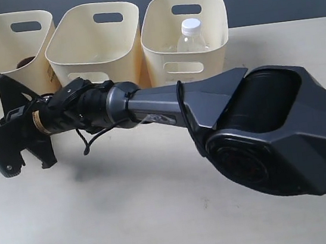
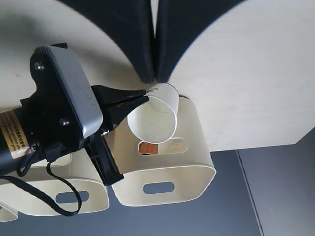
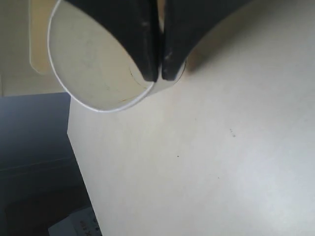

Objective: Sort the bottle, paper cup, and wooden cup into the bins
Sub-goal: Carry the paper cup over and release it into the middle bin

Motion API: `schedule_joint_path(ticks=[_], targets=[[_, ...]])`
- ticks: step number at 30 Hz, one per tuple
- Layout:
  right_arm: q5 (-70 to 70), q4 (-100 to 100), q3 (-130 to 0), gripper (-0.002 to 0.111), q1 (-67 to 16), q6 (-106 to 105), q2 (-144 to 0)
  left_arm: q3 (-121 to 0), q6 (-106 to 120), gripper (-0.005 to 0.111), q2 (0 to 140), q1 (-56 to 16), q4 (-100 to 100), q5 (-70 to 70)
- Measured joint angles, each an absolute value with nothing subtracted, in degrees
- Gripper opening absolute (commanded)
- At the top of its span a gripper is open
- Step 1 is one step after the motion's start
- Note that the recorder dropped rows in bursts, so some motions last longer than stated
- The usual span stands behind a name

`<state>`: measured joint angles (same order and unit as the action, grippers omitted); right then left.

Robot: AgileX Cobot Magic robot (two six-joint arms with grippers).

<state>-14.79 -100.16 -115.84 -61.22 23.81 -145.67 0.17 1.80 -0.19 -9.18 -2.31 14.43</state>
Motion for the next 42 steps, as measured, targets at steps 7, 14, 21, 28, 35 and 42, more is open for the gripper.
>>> schedule_joint_path(ticks=[7, 14, 21, 28, 35, 42], targets=[[-14.69, -100.16, -115.84, -0.001, -61.22, 28.09, -143.94, 0.17, 1.80, 0.000, -0.19, -9.18, -2.31, 14.43], [-13.05, -100.08, -112.58, -0.001, -61.48, 37.18, -135.10, 0.17, 1.80, 0.000, -0.19, -9.18, -2.31, 14.43], [-14.47, -100.08, -102.46, -0.001, -62.82, 41.55, -124.74, 0.17, 1.80, 0.000, -0.19, -9.18, -2.31, 14.43], [-10.24, -100.08, -99.92, -0.001, -61.00, 46.94, -115.40, 0.17, 1.80, 0.000, -0.19, -9.18, -2.31, 14.43], [-13.56, -99.96, -99.92, -0.001, -48.50, 67.68, -111.54, 0.17, 1.80, 0.000, -0.19, -9.18, -2.31, 14.43], [-14.56, -99.96, -99.80, -0.001, -44.25, 76.15, -117.88, 0.17, 1.80, 0.000, -0.19, -9.18, -2.31, 14.43]])
